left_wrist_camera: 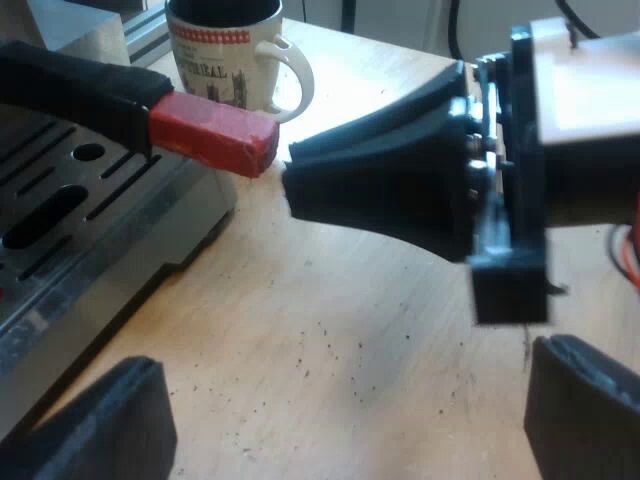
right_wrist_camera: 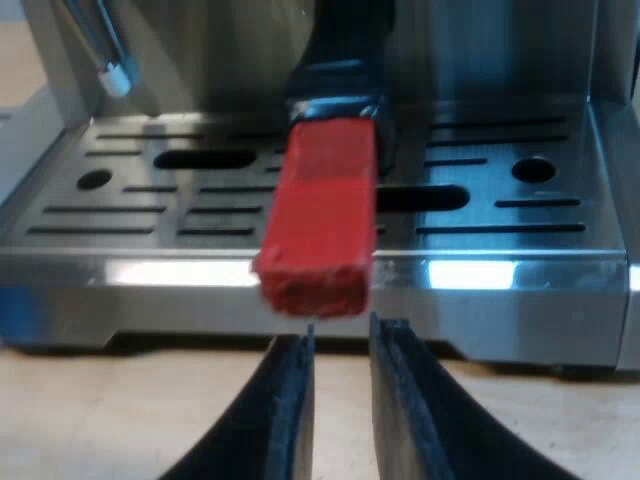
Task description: Grind coffee beans and then tamp
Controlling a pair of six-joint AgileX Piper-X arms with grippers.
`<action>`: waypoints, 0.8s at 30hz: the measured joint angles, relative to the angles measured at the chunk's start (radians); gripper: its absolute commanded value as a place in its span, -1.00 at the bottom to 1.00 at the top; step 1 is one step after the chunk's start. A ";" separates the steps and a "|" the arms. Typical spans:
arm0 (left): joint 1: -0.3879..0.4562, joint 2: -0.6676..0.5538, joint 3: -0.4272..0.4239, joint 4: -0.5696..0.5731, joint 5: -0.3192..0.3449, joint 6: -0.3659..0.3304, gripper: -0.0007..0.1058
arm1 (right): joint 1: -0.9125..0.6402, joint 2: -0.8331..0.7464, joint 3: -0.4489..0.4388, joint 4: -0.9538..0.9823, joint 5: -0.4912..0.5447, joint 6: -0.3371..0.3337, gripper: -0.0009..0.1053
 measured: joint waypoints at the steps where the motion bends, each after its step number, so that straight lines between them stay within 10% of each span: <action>1: 0.000 0.000 0.000 0.000 0.002 0.000 0.40 | -0.013 0.000 0.000 -0.008 0.000 0.000 -0.63; 24: 0.000 0.000 0.000 0.000 0.002 0.000 0.40 | -0.054 0.005 -0.005 -0.057 0.072 -0.111 -0.63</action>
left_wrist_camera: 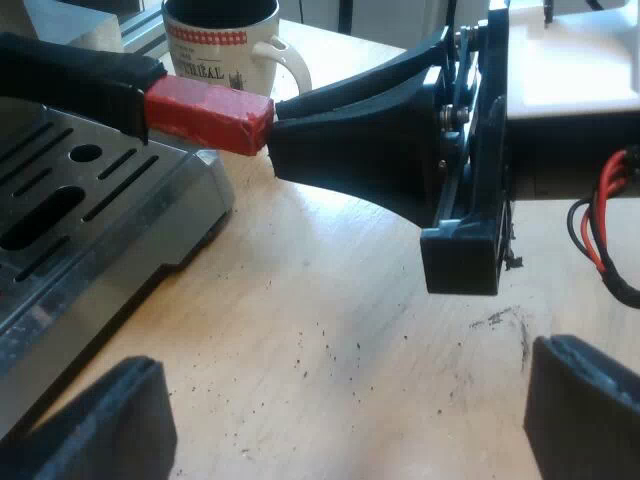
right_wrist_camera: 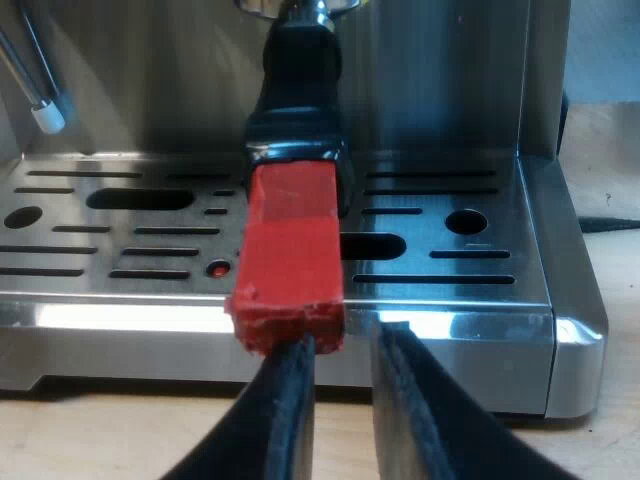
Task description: Grind coffee beans and then tamp
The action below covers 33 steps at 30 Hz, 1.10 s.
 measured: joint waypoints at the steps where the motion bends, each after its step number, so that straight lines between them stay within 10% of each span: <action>1: 0.000 0.000 0.000 0.000 0.000 0.000 0.40 | 0.000 0.000 0.000 0.000 0.000 0.000 -0.63; 15: 0.000 0.000 0.000 0.000 0.000 0.001 0.40 | 0.018 0.000 -0.013 0.093 -0.120 0.023 -0.60; 22: 0.000 0.000 -0.002 -0.017 0.000 0.001 0.40 | 0.086 -0.011 -0.013 0.192 -0.120 0.063 0.05; 33: 0.000 -0.096 -0.014 -0.001 0.001 0.001 0.40 | 0.105 -0.262 -0.158 0.623 -0.127 0.191 0.05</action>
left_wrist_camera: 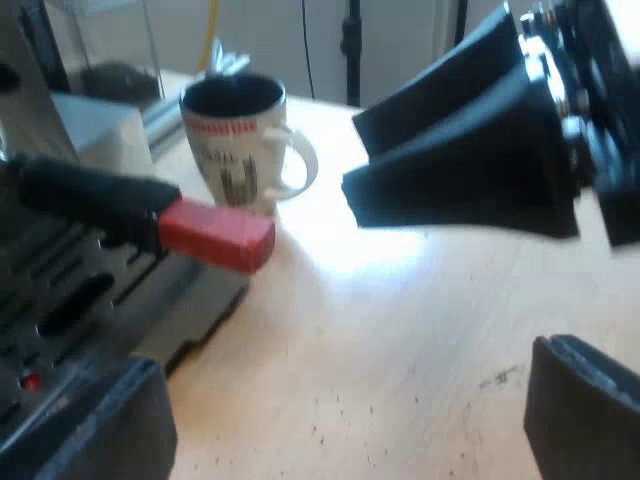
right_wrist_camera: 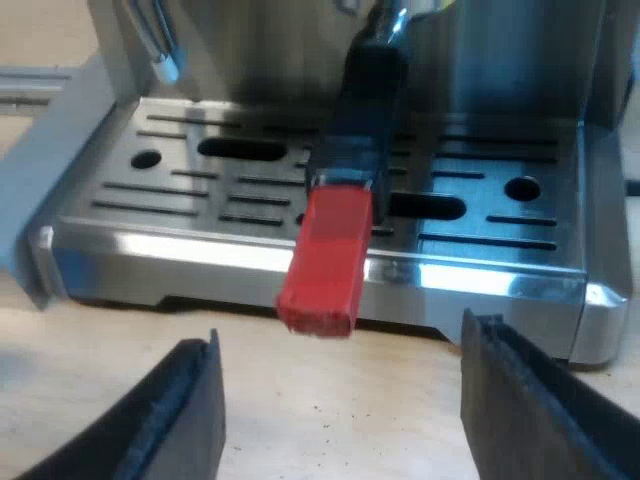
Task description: Grind coffee beans and then tamp
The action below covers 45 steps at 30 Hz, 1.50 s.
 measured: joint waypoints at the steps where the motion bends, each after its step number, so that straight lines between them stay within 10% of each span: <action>1: 0.000 -0.015 0.000 0.004 0.000 0.000 0.40 | 0.000 -0.008 -0.032 0.071 -0.007 0.032 0.05; 8: 0.000 -0.030 -0.004 0.025 0.000 0.000 0.40 | -0.004 0.004 -0.190 0.310 -0.116 0.163 0.05; 17: 0.000 -0.030 -0.004 0.031 0.000 0.000 0.40 | -0.188 0.112 -0.347 0.389 -0.370 0.175 0.05; 45: 0.000 -0.030 -0.004 0.055 0.000 0.000 0.40 | -0.345 0.397 -0.350 0.223 -0.494 0.041 0.05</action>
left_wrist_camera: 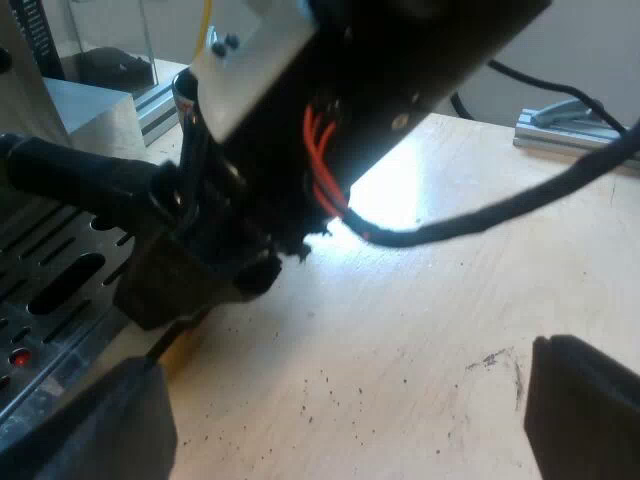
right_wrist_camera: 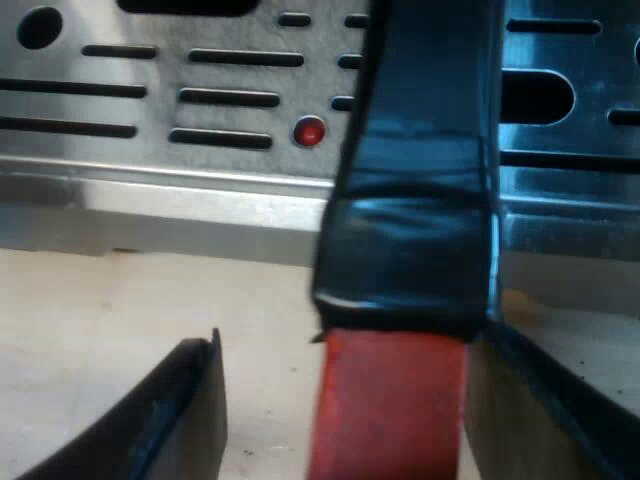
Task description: Grind coffee beans and then tamp
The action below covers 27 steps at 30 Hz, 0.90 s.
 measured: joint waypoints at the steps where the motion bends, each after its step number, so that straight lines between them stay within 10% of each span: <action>1: 0.000 0.000 0.000 0.000 0.000 0.000 0.40 | -0.002 0.001 0.015 -0.020 0.000 -0.003 0.05; 13: 0.000 0.000 0.000 0.000 0.000 0.000 0.40 | -0.001 0.001 0.051 -0.075 0.022 -0.007 0.03; 23: 0.000 0.000 0.000 0.000 0.000 0.000 0.40 | -0.004 0.001 0.055 -0.066 0.042 0.000 -0.98; 27: 0.000 0.000 0.000 0.000 0.000 0.000 0.40 | -0.005 -0.002 0.057 -0.066 0.040 0.000 -0.98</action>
